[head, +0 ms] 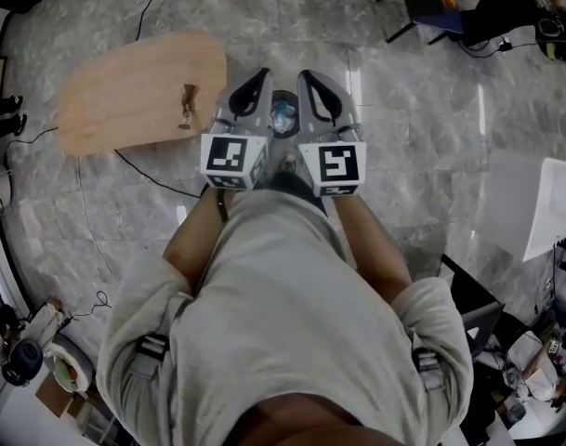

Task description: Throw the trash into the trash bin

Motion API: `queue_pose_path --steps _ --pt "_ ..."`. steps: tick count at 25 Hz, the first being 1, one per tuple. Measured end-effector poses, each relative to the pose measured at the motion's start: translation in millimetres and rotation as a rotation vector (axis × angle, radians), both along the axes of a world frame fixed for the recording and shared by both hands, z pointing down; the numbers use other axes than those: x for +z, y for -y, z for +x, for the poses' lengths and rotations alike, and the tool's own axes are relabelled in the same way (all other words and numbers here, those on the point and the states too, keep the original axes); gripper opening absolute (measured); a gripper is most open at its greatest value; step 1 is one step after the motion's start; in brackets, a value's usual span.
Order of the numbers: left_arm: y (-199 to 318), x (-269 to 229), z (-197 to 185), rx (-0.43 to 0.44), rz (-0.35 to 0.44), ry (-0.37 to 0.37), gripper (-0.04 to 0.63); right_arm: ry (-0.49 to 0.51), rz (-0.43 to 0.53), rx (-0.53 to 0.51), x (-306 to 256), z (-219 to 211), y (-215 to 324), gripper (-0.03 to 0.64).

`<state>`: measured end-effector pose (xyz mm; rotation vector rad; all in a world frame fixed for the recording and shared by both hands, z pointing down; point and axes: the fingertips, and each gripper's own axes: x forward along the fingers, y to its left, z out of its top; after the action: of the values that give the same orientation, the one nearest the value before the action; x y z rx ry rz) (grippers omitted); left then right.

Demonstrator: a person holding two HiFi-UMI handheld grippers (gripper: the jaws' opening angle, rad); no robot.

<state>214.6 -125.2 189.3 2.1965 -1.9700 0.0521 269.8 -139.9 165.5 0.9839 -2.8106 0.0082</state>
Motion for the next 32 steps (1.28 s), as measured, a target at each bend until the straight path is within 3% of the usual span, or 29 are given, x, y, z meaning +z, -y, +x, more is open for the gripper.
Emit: queue_pose_path --steps 8,15,18,22,32 --pt "-3.3 -5.2 12.6 0.014 0.000 0.035 0.018 0.012 0.000 0.003 -4.5 7.9 -2.3 0.008" --pt "-17.7 -1.3 4.5 -0.079 -0.007 0.050 0.018 0.021 -0.016 -0.102 6.4 -4.0 -13.5 0.008" --pt "-37.6 6.0 -19.1 -0.174 -0.030 0.074 0.018 0.049 -0.026 -0.199 10.8 -31.1 -26.1 0.008" --pt "-89.5 -4.0 -90.2 -0.377 -0.038 0.081 0.018 0.087 -0.039 -0.392 -0.1 -104.3 -71.7 0.008" --pt "-223.4 -13.5 -195.9 -0.681 -0.016 0.030 0.018 0.053 -0.031 -0.696 -8.3 -218.8 -198.7 0.008"
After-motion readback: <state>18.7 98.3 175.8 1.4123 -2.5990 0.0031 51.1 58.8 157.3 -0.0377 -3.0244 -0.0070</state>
